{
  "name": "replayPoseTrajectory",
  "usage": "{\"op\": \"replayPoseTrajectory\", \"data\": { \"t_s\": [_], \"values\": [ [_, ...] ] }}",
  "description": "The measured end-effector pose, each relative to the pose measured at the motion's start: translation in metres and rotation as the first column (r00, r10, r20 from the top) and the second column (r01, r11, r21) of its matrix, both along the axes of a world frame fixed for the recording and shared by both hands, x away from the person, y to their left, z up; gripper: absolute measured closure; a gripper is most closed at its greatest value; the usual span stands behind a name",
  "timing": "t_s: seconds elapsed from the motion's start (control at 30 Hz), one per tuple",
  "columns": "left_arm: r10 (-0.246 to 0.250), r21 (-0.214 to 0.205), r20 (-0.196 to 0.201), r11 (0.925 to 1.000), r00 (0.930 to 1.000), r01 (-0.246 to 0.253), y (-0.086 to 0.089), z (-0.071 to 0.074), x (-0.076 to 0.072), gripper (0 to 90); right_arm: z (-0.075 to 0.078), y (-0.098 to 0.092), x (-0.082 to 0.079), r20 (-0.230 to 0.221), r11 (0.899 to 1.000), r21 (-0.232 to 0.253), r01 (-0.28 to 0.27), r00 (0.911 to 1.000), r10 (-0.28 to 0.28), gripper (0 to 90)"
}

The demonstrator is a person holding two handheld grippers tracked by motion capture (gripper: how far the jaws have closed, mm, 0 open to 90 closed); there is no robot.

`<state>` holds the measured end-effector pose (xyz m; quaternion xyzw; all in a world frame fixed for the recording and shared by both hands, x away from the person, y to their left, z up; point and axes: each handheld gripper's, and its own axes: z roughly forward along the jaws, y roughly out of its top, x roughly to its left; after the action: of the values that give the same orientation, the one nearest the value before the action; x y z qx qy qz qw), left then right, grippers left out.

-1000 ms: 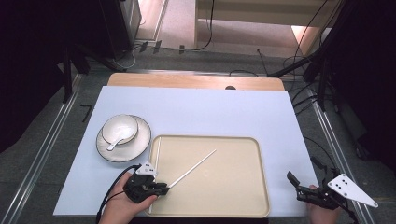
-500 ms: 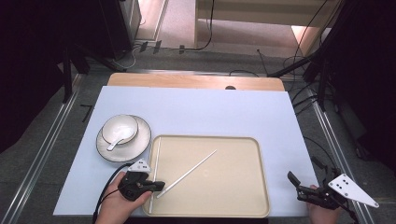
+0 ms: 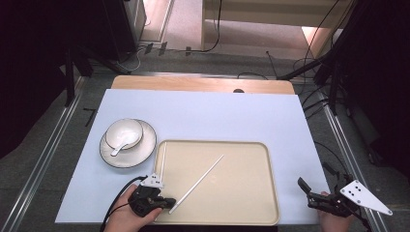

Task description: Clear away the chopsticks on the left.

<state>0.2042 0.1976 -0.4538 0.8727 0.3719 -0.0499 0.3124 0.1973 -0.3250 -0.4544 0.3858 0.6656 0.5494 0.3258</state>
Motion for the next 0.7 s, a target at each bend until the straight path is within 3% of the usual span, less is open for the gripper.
{"op": "replayPoseTrajectory", "data": {
  "t_s": [0.27, 0.33, 0.4, 0.5, 0.7],
  "values": [
    [-0.087, -0.028, -0.037, 0.9959, 0.9955, 0.086, -0.013, -0.002, -0.005, 90.0, 0.000, 0.000, 0.000, -0.002, 1.000, 0.002, 0.001, 1.0000, -0.001, 2.5],
    [-0.101, -0.015, -0.035, 0.9949, 0.9943, 0.100, -0.014, -0.001, -0.005, 90.0, 0.000, 0.000, 0.000, -0.001, 1.000, 0.001, 0.000, 1.0000, 0.000, 2.5],
    [-0.091, -0.003, -0.018, 0.9958, 0.9957, 0.091, -0.015, 0.000, -0.003, 90.0, 0.000, -0.001, 0.000, 0.002, 1.000, 0.002, 0.001, 1.0000, -0.001, 2.5],
    [-0.088, -0.029, -0.011, 0.9958, 0.9961, 0.087, -0.016, 0.004, 0.004, 90.0, 0.000, -0.001, 0.000, 0.002, 1.000, 0.004, 0.004, 1.0000, -0.004, 2.5],
    [-0.031, -0.086, 0.056, 0.9957, 0.9979, 0.035, -0.027, 0.013, 0.024, 90.0, 0.000, 0.001, 0.000, -0.002, 1.000, 0.003, 0.001, 1.0000, -0.001, 2.4]
  ]
}}
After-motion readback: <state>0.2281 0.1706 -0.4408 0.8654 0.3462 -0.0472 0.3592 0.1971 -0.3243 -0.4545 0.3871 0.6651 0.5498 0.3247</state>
